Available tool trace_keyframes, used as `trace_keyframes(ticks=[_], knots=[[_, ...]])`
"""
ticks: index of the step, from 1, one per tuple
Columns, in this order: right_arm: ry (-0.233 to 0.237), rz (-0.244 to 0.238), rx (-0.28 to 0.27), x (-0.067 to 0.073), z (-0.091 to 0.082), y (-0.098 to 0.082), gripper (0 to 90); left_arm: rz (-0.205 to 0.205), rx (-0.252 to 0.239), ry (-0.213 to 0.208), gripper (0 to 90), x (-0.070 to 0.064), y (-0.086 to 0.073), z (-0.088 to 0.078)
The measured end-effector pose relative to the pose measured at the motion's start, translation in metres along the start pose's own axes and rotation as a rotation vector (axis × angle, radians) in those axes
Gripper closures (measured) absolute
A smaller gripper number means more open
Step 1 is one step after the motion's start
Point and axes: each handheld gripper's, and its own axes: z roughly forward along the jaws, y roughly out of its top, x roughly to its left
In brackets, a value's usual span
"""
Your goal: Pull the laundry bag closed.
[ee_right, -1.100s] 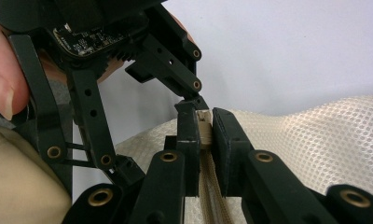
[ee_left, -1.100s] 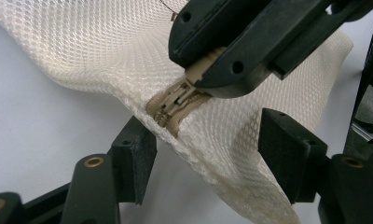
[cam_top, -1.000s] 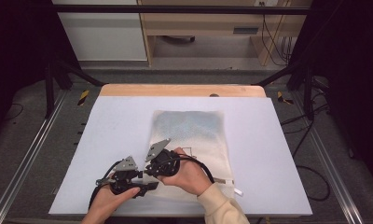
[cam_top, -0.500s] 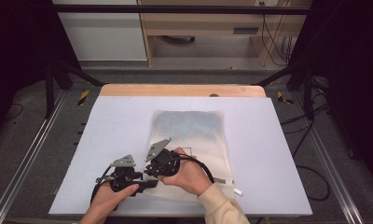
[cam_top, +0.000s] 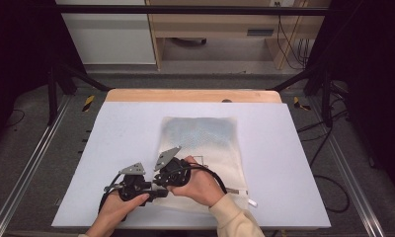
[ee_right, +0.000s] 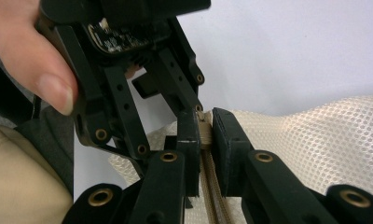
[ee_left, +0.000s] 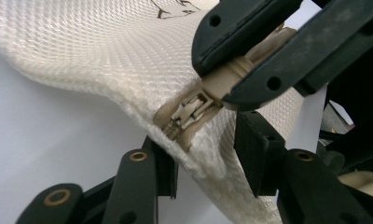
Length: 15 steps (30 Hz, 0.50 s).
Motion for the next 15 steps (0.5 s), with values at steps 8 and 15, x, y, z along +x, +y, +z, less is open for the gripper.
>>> trace_keyframes(ticks=[8,15], knots=[[-0.003,0.002,-0.001,-0.0003,-0.0011,-0.0005,82.0,-0.001,-0.015,-0.009,63.8,0.0,0.0014,-0.0009],[-0.004,0.0,0.005,0.0003,-0.0005,-0.0005,82.0,-0.019,-0.023,-0.014,65.8,0.0017,0.0014,-0.0032]])
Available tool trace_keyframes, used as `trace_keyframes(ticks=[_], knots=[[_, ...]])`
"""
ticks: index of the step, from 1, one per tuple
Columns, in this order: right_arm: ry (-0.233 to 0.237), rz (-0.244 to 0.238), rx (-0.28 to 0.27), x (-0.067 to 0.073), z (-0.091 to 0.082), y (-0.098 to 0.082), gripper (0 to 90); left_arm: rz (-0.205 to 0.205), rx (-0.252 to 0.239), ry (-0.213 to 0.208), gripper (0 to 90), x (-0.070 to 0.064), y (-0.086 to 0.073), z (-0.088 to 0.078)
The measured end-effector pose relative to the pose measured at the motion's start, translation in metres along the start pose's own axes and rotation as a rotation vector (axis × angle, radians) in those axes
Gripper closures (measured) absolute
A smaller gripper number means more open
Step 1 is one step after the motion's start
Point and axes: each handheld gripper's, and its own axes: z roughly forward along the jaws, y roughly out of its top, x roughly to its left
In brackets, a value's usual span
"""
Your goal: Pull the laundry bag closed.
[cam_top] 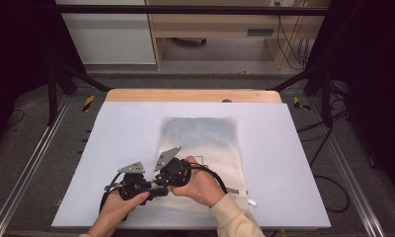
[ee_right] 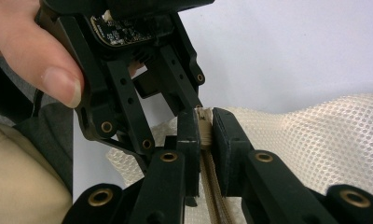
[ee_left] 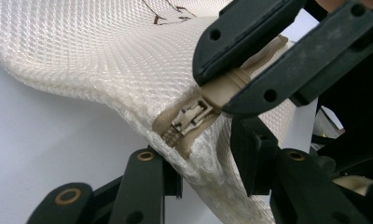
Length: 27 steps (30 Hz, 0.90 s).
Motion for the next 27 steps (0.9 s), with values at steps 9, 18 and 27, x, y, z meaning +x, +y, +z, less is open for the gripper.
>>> trace_keyframes(ticks=[9,18,27], knots=[[0.004,0.006,0.005,0.0006,0.0003,-0.0001,82.0,0.002,0.001,0.003,68.7,0.0004,0.0,0.0001],[0.003,0.002,0.006,0.0005,0.0002,-0.0004,82.0,0.0,0.001,0.011,81.0,0.0039,0.0001,0.0006],[0.003,-0.011,0.007,-0.0005,-0.0011,-0.0017,82.0,0.01,0.007,0.023,85.7,0.003,0.0011,0.0009]])
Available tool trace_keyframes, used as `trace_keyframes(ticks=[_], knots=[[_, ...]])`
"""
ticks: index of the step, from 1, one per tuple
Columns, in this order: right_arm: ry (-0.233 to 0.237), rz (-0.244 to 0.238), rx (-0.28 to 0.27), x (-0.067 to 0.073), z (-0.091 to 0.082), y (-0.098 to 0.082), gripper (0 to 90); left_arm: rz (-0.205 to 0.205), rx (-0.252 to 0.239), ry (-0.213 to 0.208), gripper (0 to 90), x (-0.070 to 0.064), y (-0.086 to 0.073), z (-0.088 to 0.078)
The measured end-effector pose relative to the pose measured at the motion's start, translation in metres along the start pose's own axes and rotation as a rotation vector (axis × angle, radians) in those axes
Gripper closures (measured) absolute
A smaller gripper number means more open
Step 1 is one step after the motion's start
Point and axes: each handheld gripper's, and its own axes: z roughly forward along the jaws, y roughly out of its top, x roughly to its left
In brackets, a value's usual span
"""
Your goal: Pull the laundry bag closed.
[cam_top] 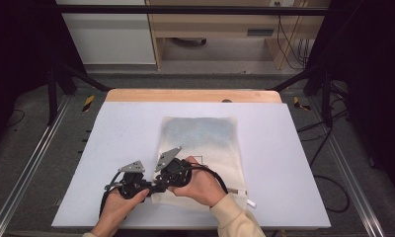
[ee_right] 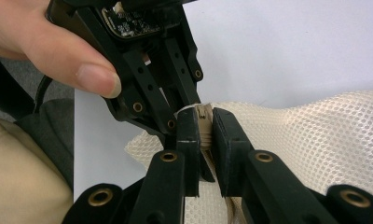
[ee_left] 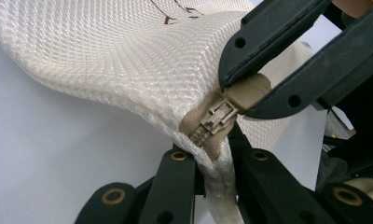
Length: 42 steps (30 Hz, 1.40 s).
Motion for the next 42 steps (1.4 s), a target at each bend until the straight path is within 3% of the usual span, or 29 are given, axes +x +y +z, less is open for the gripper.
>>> trace_keyframes(ticks=[21,29,31,42], knots=[[-0.005,-0.034,0.051,0.0,0.0,-0.006,82.3,0.001,0.006,0.011,86.7,-0.002,0.001,-0.002],[-0.024,-0.047,0.069,0.003,0.001,-0.006,82.4,0.004,0.008,0.02,86.9,-0.003,0.002,-0.004],[-0.047,-0.062,0.093,0.004,0.001,-0.007,82.4,-0.001,0.0,0.022,86.9,-0.002,0.003,-0.007],[-0.041,-0.04,0.103,-0.001,-0.001,-0.014,82.4,0.009,0.002,0.029,86.9,-0.001,0.003,-0.009]])
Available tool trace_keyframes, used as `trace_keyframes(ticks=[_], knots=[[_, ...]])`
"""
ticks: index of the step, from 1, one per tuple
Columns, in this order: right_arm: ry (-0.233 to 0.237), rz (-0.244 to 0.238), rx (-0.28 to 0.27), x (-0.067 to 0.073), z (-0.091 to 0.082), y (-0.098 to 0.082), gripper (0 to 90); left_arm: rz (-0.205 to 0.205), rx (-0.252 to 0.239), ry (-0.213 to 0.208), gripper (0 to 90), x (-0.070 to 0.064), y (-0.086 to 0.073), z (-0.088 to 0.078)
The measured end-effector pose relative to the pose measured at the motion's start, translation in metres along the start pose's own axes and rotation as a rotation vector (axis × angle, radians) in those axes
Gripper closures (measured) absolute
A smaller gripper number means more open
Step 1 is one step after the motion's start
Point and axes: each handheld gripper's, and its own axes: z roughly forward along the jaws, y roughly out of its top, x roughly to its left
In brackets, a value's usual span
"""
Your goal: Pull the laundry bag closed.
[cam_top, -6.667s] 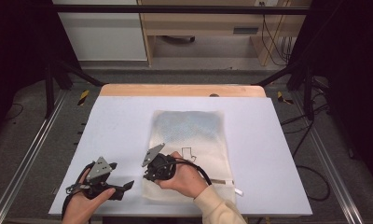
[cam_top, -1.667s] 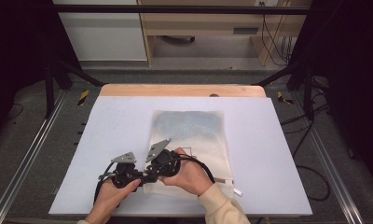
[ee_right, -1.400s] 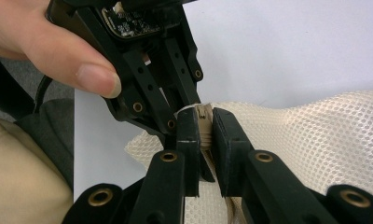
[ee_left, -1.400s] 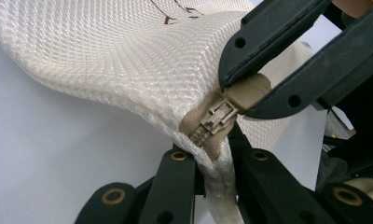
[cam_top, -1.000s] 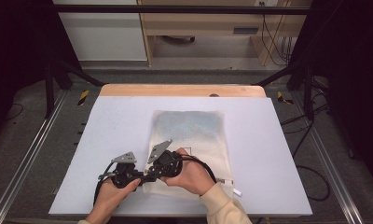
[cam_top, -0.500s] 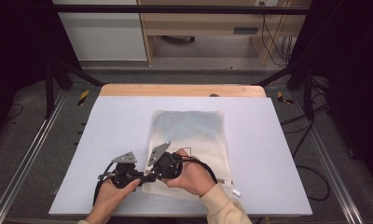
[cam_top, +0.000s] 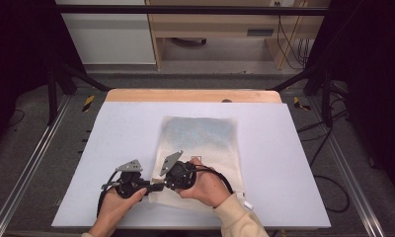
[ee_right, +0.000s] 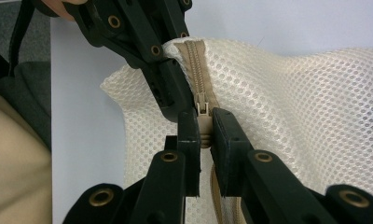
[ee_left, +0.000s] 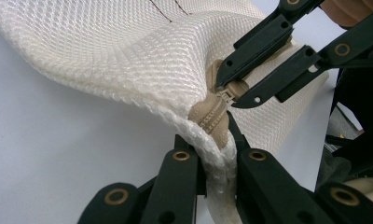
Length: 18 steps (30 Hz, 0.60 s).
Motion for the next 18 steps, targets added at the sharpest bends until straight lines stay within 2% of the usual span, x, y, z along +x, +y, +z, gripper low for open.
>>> trace_keyframes(ticks=[18], knots=[[0.002,-0.003,-0.013,-0.0003,-0.0025,-0.0031,82.2,0.015,-0.003,0.006,86.8,-0.0024,-0.0002,0.0016]])
